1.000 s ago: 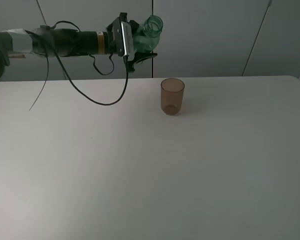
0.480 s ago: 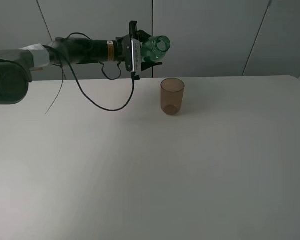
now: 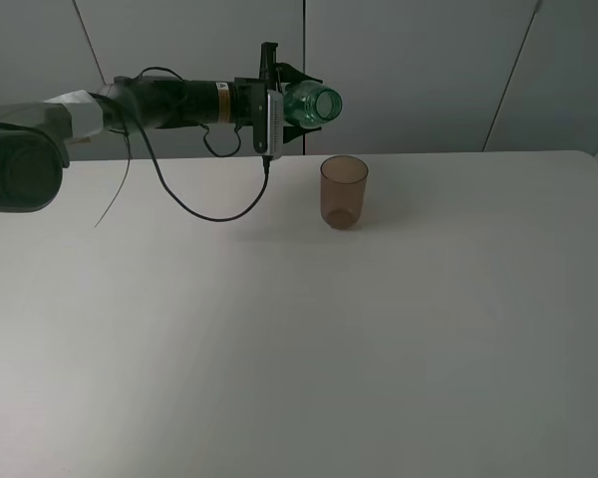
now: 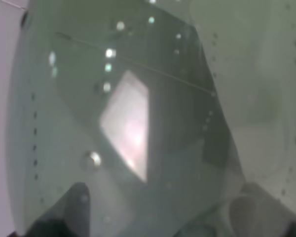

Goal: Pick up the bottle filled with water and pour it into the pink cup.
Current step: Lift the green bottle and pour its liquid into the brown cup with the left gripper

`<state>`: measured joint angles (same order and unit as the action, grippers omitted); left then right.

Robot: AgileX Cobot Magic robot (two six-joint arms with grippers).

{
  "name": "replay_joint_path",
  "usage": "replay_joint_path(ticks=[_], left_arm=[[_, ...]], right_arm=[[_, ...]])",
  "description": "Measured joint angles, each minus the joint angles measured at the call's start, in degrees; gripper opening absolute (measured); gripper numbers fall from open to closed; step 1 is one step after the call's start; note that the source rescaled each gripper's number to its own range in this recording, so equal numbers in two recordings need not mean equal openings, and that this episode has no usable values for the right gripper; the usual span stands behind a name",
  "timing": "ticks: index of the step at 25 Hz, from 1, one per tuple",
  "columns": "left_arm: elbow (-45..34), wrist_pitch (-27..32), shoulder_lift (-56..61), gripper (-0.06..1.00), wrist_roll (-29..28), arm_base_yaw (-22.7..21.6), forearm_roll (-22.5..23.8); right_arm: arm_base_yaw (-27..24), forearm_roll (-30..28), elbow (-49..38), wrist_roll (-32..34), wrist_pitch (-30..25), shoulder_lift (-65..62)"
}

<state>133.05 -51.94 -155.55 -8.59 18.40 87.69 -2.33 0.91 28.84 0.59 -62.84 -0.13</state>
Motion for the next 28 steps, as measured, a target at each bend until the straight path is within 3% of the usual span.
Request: replay_joint_path(ticks=[28], left_arm=[[0.1,7.0,-0.8,0.00,14.5,1.8,0.3]], right_arm=[[0.0,0.0,0.0,0.0,0.0,0.0]])
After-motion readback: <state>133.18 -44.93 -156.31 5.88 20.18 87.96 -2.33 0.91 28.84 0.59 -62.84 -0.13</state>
